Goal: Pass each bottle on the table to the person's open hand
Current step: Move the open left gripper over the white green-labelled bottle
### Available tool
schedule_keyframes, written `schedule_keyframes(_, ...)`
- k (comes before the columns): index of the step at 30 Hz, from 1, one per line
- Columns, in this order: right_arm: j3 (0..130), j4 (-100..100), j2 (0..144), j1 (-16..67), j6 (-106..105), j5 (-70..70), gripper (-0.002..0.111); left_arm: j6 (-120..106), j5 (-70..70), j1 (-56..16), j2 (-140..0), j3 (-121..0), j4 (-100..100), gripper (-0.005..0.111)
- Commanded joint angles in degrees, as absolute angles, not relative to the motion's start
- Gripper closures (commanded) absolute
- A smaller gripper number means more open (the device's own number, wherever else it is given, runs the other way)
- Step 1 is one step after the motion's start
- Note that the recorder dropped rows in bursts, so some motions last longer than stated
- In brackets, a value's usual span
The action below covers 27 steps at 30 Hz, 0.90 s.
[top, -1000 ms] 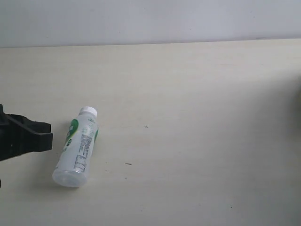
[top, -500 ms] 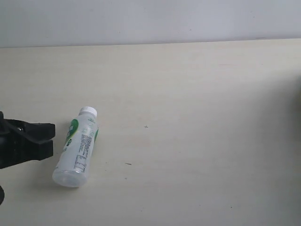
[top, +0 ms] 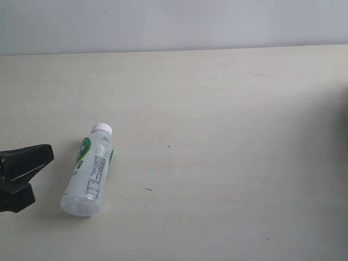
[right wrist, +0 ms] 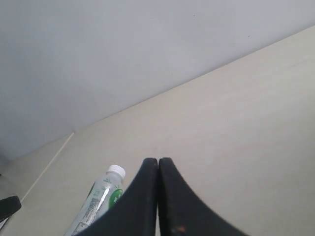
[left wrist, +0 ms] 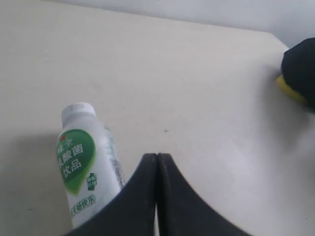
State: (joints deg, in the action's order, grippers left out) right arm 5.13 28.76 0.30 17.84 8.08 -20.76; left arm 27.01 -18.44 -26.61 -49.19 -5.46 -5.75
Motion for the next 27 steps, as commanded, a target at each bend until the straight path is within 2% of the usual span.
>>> schedule_keyframes(1, 4.9, 28.4, 0.0, 17.5, 7.7, -20.9, 0.107, 27.6, -20.4, -26.5, -41.5, -2.6, -6.0, 0.107)
schedule_keyframes(8, 4.9, 28.4, 0.0, 17.5, 7.7, -20.9, 0.107, 27.3, -17.3, -26.5, -35.0, -1.5, -7.0, 0.107)
schedule_keyframes(10, 4.9, 28.4, 0.0, 17.5, 7.7, -20.9, 0.107, 26.8, -20.6, -26.5, -35.3, -1.5, -7.0, 0.107)
schedule_keyframes(12, 4.9, 28.4, 0.0, 17.5, 7.7, -20.9, 0.107, 26.7, -20.6, -26.5, -35.4, -4.5, -7.6, 0.107)
schedule_keyframes(18, 4.9, 28.4, 0.0, 17.5, 7.7, -20.9, 0.107, 26.7, -4.2, -26.5, -39.2, -21.4, -10.2, 0.107)
schedule_keyframes(24, 4.9, 28.4, 0.0, 17.5, 7.7, -20.9, 0.107, 22.7, -2.0, -26.5, -40.3, -21.7, -11.1, 0.107)
schedule_keyframes(27, 4.9, 28.4, 0.0, 17.5, 7.7, -20.9, 0.107, 22.4, 3.0, -26.5, -43.0, -25.8, -11.1, 0.107)
